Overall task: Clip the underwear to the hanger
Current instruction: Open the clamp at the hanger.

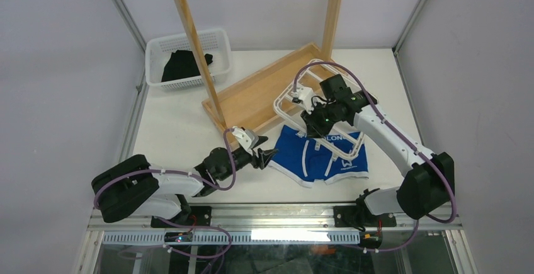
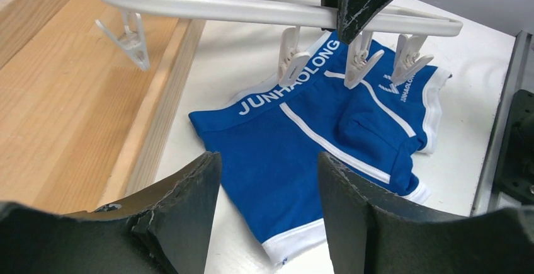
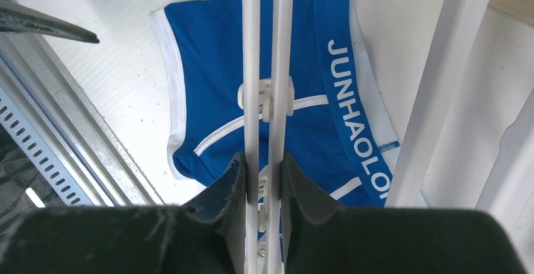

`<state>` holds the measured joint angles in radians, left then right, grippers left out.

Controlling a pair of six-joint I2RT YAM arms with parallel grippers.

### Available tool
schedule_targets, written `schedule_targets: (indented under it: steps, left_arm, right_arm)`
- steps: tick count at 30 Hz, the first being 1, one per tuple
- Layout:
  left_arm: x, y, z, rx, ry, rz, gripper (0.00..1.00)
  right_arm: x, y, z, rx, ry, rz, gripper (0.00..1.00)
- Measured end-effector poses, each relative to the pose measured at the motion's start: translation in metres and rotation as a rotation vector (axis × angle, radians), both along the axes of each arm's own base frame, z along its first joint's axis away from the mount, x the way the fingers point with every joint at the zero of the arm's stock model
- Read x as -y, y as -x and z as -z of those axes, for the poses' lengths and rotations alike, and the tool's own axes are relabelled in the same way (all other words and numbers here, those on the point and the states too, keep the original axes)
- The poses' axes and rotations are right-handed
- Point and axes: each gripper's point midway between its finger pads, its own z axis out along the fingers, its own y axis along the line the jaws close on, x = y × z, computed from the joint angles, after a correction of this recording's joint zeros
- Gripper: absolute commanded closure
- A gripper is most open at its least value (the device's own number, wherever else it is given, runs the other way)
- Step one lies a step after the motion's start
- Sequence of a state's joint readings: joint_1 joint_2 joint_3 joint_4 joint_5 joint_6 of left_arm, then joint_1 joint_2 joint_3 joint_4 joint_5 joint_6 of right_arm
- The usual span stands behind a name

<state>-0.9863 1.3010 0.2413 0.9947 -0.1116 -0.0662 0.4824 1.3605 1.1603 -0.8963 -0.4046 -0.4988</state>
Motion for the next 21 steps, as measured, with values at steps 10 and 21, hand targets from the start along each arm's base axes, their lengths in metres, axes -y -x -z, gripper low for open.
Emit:
schedule_targets:
  steps: [10,21]
  left_arm:
    - [0.007,0.004,0.008,0.03,-0.011,0.106,0.43]
    - [0.039,0.014,0.0,0.053,0.014,0.264,0.35]
  right_arm:
    - [-0.005,0.01,-0.004,-0.026,-0.031,-0.027,1.0]
    - [-0.012,0.029,-0.018,0.004,-0.13,-0.025,1.0]
